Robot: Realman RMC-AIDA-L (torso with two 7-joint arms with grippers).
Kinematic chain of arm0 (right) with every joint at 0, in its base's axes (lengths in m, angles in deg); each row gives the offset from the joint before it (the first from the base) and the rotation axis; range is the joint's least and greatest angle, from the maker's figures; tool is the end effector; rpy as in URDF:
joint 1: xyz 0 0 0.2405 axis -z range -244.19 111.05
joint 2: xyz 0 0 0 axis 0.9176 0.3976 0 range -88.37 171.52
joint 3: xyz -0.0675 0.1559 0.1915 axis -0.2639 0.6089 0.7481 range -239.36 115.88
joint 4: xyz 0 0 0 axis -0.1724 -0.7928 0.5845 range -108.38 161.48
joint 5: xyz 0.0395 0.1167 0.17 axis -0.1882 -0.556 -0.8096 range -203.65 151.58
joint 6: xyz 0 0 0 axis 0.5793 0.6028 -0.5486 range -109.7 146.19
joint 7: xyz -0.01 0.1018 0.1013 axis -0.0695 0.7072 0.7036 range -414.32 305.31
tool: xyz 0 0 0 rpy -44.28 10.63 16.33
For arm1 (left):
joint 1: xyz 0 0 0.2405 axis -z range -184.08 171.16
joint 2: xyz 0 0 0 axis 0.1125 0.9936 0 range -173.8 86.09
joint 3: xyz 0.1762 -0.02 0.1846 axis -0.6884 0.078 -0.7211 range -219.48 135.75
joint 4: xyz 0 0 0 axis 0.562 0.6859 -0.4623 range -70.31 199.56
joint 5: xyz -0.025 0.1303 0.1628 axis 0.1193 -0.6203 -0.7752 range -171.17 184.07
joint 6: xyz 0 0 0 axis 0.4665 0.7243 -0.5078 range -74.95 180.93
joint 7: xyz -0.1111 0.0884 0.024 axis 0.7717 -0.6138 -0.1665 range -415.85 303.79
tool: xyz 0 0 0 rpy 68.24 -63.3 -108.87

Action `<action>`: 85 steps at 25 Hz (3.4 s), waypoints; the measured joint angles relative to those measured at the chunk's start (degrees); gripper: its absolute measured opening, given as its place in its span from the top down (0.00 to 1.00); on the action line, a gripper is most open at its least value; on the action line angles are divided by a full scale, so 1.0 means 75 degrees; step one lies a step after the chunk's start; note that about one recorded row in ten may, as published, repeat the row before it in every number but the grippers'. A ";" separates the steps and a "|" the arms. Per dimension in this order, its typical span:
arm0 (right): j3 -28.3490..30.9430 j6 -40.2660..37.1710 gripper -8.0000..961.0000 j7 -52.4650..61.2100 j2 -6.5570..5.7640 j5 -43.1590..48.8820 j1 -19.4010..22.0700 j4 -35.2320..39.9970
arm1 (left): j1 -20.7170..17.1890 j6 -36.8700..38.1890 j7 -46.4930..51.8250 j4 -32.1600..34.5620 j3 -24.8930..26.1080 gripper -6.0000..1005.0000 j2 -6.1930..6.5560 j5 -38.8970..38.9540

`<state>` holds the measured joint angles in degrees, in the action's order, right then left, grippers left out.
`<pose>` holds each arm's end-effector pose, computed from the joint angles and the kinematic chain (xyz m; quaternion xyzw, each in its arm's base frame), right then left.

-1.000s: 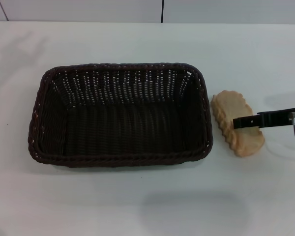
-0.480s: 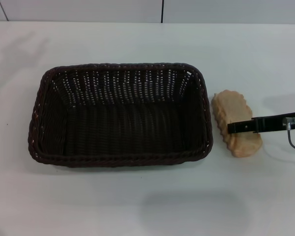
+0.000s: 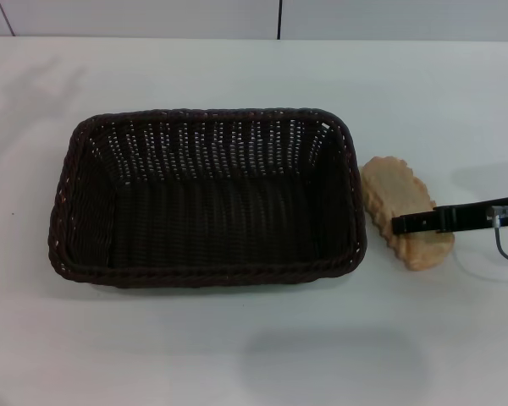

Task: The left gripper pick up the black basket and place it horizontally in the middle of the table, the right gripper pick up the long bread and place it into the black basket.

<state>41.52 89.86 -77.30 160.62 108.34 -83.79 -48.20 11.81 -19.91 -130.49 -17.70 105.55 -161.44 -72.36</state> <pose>0.2559 0.3282 0.0001 -0.8081 0.5459 0.0080 0.2209 -0.2051 0.3313 0.2436 -0.7404 -0.1551 -0.4548 0.4700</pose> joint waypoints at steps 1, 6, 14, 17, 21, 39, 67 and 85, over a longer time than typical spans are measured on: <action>-0.0006 -0.0002 0.19 -0.0014 0.0004 -0.0005 -0.0001 0.0001 | -0.0004 -0.0002 0.0001 -0.0010 0.0002 0.53 -0.0003 0.0002; -0.0065 -0.0063 0.19 -0.0040 0.0014 -0.0036 0.0046 -0.0070 | -0.0018 -0.0036 0.0003 -0.0047 0.0003 0.53 -0.0020 0.0072; -0.0068 -0.0149 0.36 -0.0042 0.0018 -0.0045 0.0051 -0.0071 | -0.0042 -0.0045 0.0014 -0.0068 -0.0003 0.53 -0.0025 0.0117; 0.0072 -0.0352 0.39 -0.0007 0.0010 0.0027 0.0201 -0.0343 | -0.0055 -0.0045 0.0014 -0.0071 -0.0003 0.53 -0.0025 0.0117; 0.0390 -0.0519 0.43 0.0036 0.0001 0.0209 0.0499 -0.0937 | -0.0061 -0.0043 0.0014 -0.0075 -0.0003 0.53 -0.0025 0.0117; -0.0546 -0.0235 0.57 0.0594 0.0010 -0.0025 0.0866 -0.5245 | 0.0018 0.0017 0.0014 -0.0072 -0.0003 0.53 -0.0001 0.0092; -0.2099 -0.0137 0.43 0.0438 -0.0012 -0.0713 -0.0661 -0.2966 | 0.0049 0.0065 -0.0057 0.0035 -0.0025 0.53 -0.0025 0.0114; -0.1695 -0.4627 0.36 -0.0328 0.0080 0.1603 0.2028 -0.4389 | 0.0291 0.0176 -0.0986 0.2057 -0.0085 0.53 -0.0054 0.0305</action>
<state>28.81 55.16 -79.76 161.22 120.37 -68.58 -81.11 13.99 -18.59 -137.88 -2.27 104.91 -161.85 -70.07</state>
